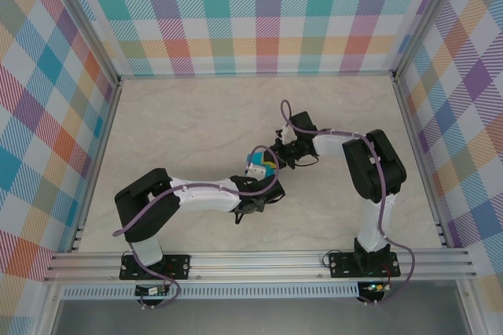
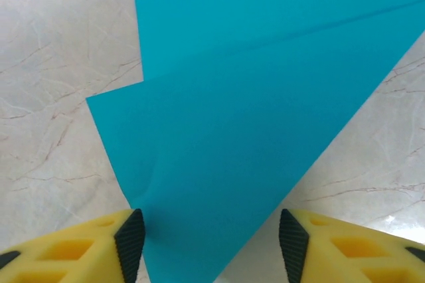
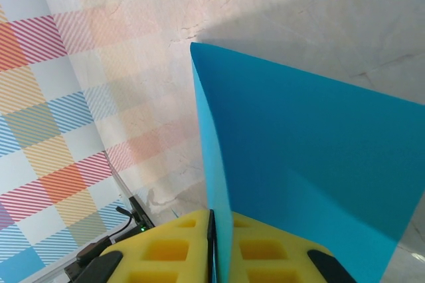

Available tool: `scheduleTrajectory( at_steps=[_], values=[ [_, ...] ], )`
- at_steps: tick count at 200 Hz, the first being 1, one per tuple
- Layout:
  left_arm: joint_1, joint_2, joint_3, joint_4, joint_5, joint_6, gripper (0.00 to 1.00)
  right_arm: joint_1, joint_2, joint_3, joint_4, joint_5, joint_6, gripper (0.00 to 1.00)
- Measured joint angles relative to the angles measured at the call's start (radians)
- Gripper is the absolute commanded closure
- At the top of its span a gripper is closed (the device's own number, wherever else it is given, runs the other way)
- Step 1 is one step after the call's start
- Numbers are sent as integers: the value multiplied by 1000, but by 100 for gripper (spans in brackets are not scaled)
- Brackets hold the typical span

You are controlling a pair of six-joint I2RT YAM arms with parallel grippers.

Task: Fold a paper plane with a square sheet of paper (pick it up from the middle)
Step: Fourth fold the wing at the center of the table.

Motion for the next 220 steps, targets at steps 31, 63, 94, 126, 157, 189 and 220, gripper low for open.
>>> scheduleTrajectory(
  at_steps=[31, 63, 94, 126, 157, 189, 220],
  values=[
    [0, 0, 0, 2, -7, 1, 58, 0, 0, 0, -8, 0, 0, 89],
    [0, 5, 0, 4, -8, 0, 60, 0, 0, 0, -9, 1, 0, 90],
    [0, 13, 0, 5, -11, 1, 59, 0, 0, 0, -9, 0, 1, 96],
    [0, 14, 0, 6, -15, 2, 59, 0, 0, 0, -10, 1, 4, 98],
    [0, 14, -1, 11, -14, 9, 68, 0, 0, 0, -10, 0, 8, 99],
    [0, 14, -1, 13, -14, 10, 72, 0, 0, 0, -14, 1, 12, 99],
    [0, 14, -1, 13, -15, 14, 76, 0, 0, 0, -21, 5, 16, 99]
  ],
)
